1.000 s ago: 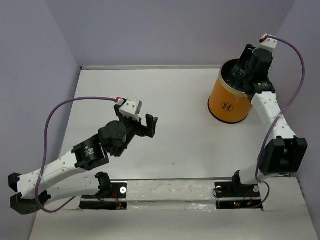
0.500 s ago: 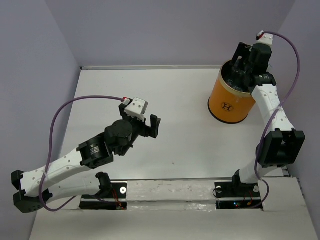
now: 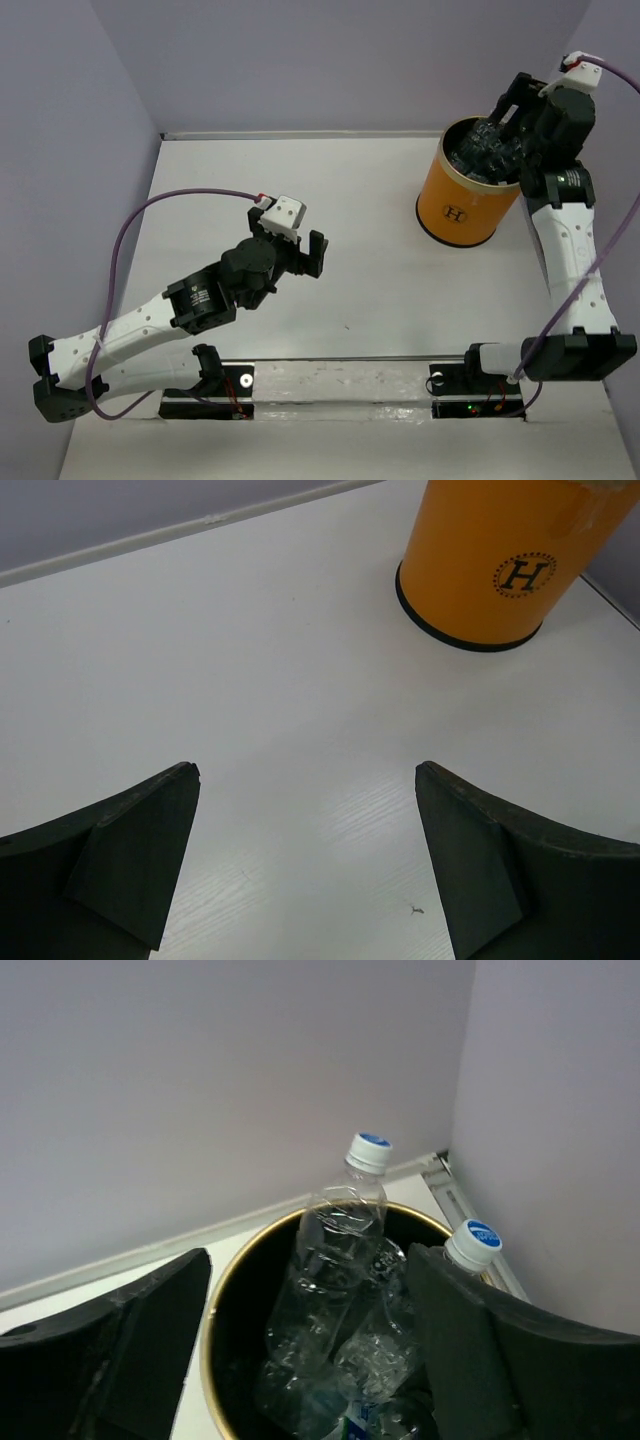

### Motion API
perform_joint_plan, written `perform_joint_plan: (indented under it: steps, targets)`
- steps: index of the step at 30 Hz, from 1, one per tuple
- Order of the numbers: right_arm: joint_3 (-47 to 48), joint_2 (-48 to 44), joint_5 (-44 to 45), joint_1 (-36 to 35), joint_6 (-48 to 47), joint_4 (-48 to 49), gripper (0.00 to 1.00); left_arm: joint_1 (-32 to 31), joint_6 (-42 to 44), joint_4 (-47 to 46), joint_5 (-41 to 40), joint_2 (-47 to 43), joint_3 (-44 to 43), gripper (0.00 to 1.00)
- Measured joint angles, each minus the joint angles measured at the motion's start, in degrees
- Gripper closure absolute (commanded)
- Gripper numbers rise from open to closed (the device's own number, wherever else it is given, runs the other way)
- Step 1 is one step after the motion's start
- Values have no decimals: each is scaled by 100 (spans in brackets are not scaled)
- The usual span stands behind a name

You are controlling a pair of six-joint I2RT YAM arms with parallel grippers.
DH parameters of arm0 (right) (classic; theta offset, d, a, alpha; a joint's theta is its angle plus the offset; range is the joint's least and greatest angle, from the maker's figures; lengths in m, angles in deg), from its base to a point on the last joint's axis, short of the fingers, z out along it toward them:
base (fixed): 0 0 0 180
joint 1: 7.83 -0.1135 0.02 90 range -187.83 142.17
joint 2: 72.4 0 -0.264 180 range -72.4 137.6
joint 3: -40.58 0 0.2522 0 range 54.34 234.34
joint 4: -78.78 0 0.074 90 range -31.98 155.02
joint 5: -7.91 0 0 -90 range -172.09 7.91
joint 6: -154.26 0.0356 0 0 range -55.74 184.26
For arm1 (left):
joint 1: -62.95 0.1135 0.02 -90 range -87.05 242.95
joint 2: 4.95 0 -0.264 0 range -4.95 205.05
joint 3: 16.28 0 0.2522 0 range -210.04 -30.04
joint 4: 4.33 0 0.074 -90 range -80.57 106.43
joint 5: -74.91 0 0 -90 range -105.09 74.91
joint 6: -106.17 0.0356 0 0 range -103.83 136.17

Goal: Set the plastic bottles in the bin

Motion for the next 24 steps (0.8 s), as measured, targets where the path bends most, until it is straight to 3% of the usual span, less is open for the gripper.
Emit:
perform_joint_plan:
  steps: [1,2,3,7,9,10,11,17,24]
  targets:
    - [-109,-304,-157,0,90,31,76,0,-17,-2,0,0,-7,1]
    - [-227,-590,-431,0,149,85,100,0,-35,-9,0,0,-13,1]
    - [-332,-804,-623,0,278,160,100,0,-55,-24,2,0,-22,1]
    - [-1952,-2341,-2745,9,1333,1388,100,0,-127,-74,39,-4,-116,1]
    - [-2594,-2798,-3565,9,1733,1891,85,0,-151,-127,87,-33,-199,1]
    - [-3056,-3069,-3941,-2,1945,2214,62,0,-151,-181,101,-66,-208,1]
    - [-3418,-3250,-4282,-2,2151,2406,1,0,-146,-258,140,-164,-208,1]
    - [-4496,-4140,-5348,-2,2605,2310,0,0,-55,-868,208,-870,-199,1]
    - [-4566,-5510,-5184,-2,2450,2238,0,0,94,-1272,238,-1019,-240,1]
